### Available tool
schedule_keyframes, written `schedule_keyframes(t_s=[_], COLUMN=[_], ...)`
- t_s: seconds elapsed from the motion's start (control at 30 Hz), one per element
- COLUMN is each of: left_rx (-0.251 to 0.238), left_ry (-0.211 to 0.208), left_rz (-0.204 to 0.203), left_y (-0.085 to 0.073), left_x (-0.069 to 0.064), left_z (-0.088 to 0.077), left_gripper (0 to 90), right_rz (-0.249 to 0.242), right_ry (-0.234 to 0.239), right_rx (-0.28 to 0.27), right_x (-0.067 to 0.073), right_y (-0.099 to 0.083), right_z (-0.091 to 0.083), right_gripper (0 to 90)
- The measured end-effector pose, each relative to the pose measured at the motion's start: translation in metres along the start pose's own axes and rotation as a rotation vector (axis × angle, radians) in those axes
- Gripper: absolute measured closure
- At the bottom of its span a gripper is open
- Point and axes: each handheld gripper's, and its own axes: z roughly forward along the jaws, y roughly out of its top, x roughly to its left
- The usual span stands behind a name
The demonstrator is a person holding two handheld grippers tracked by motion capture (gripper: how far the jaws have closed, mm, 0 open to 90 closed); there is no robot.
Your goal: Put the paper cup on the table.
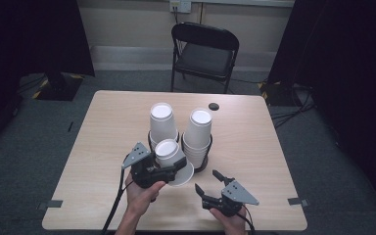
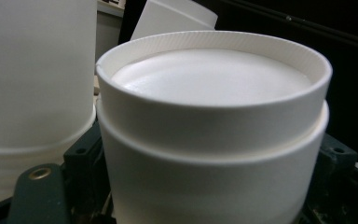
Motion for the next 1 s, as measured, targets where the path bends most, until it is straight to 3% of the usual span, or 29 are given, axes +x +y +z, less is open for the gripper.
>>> schedule_keyframes(t_s=[0.23,0.33,0.47,0.6,0.73,1.0], left_rx=[0.013,0.013,0.014,0.008,-0.008,-0.013], left_ry=[0.000,-0.001,-0.008,-0.016,-0.030,-0.044], left_rz=[-0.048,-0.079,-0.109,-0.152,-0.211,-0.253], left_y=[-0.014,-0.020,-0.027,-0.033,-0.035,-0.039], left_x=[0.004,0.005,0.007,0.009,0.010,0.009], left_z=[-0.002,-0.004,-0.006,-0.009,-0.014,-0.013], left_gripper=[19.4,19.4,19.4,19.4,19.4,19.4], right_rz=[-0.021,-0.046,-0.067,-0.074,-0.114,-0.165], right_ry=[0.081,0.093,0.117,0.124,0.133,0.136], right_rx=[-0.036,-0.042,-0.092,-0.143,-0.183,-0.200], right_x=[0.014,0.020,0.025,0.028,0.031,0.032], right_y=[0.001,0.002,0.002,0.003,0.003,0.005], right_z=[0.006,0.006,0.004,0.005,0.003,0.009], right_gripper=[25.5,28.8,35.8,43.9,49.9,57.1])
